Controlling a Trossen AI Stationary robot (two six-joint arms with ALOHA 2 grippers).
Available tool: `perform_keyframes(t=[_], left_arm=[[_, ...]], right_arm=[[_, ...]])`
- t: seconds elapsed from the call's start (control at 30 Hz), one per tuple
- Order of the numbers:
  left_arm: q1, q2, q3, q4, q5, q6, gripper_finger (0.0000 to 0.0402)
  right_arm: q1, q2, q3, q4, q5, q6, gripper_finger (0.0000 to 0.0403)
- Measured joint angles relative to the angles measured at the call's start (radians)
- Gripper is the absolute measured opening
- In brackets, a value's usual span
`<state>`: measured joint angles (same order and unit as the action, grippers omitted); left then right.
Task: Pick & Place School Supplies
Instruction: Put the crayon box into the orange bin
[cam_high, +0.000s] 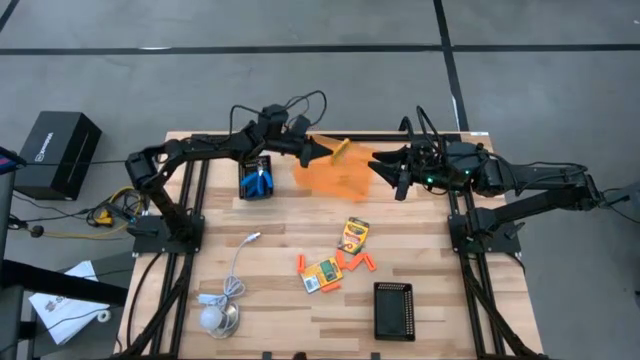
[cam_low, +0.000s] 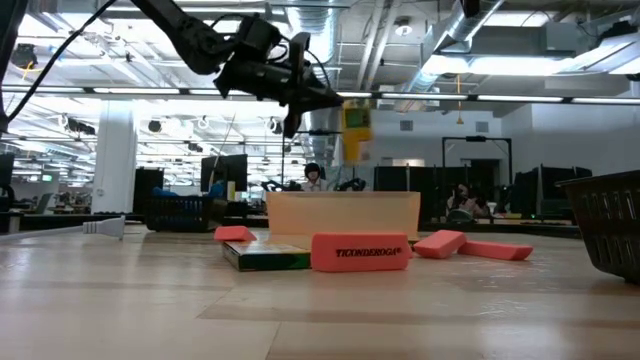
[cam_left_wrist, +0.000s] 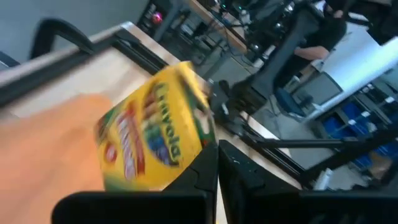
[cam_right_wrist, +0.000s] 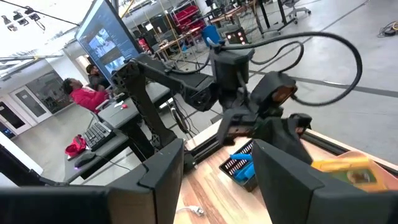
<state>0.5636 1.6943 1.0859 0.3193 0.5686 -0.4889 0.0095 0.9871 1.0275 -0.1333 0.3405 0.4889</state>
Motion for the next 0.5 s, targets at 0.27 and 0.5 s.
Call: perform_keyframes(t=[0.27, 0.5], left_arm=[[0.030, 0.095, 0.000, -0.004, 0.024, 0.011, 0.0000], [0.010, 0.181, -0.001, -0.005, 0.031, 0.014, 0.0003]], right_arm=[[-0.008, 0.000, 0.000, 0.012, 0.000, 0.000, 0.0180], [-0.008, 0.000, 0.000, 0.011, 0.000, 0.000, 0.0183]])
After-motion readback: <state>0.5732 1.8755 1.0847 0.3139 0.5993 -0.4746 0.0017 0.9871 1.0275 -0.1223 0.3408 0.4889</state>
